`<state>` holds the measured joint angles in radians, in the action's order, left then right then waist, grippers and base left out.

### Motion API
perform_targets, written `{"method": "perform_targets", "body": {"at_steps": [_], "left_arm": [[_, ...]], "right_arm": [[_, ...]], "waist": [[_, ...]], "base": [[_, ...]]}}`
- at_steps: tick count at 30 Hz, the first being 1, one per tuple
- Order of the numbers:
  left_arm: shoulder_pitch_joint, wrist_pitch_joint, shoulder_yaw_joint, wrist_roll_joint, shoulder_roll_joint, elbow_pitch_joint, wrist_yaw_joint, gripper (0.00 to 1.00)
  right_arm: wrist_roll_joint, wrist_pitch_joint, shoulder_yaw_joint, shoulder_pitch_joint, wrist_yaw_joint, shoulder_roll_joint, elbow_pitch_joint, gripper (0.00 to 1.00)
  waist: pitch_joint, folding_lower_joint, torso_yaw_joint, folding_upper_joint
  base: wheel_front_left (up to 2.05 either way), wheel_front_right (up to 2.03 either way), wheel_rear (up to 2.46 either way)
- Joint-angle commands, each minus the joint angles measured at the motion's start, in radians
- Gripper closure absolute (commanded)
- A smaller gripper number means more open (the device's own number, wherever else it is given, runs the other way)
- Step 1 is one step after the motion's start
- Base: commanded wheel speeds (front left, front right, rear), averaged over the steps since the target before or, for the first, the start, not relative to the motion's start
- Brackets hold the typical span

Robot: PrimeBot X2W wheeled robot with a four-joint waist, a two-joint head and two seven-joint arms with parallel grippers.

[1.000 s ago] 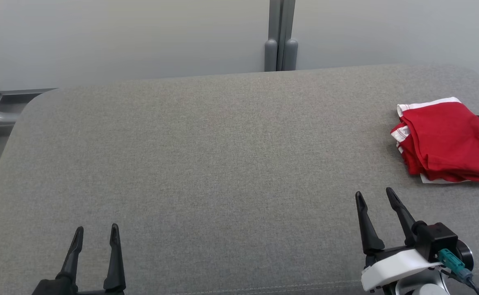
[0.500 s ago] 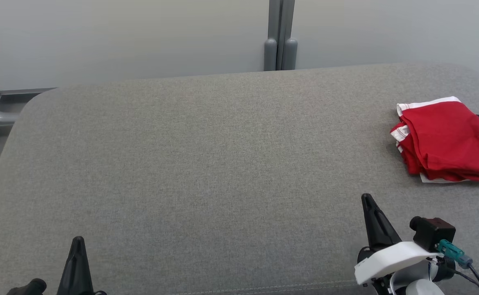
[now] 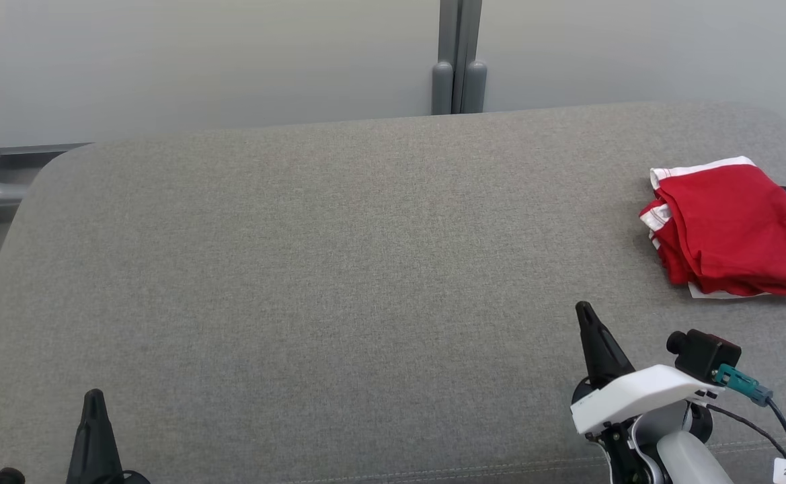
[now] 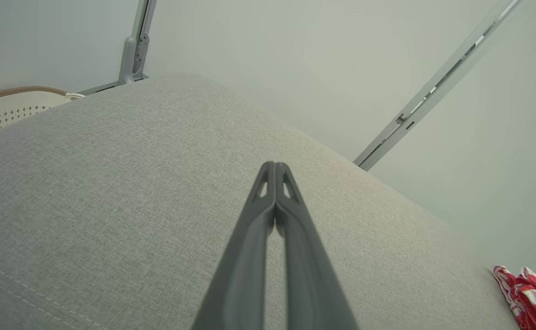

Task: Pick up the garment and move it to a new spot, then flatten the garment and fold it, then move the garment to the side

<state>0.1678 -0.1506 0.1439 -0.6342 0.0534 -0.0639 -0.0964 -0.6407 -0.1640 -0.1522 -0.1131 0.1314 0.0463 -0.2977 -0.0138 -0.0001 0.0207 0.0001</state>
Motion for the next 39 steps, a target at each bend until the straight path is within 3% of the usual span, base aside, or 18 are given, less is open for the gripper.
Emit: {"method": "perform_targets", "body": {"at_steps": [1,39], "left_arm": [[-0.029,0.009,0.016,-0.048,0.003,0.02,0.004,1.0],[-0.055,0.122,0.144,-0.548,0.001,0.048,0.017,1.0]], "right_arm": [[-0.055,0.008,-0.008,-0.044,0.0,0.003,-0.002,1.0],[-0.608,0.115,-0.095,-0.225,0.0,0.004,-0.154,1.0]], "waist": [[0.0,0.0001,0.0,-0.0001],[0.009,0.0001,-0.007,-0.0001]], "base": [[0.0,0.0,0.0],[0.0,0.0,0.0]]}}
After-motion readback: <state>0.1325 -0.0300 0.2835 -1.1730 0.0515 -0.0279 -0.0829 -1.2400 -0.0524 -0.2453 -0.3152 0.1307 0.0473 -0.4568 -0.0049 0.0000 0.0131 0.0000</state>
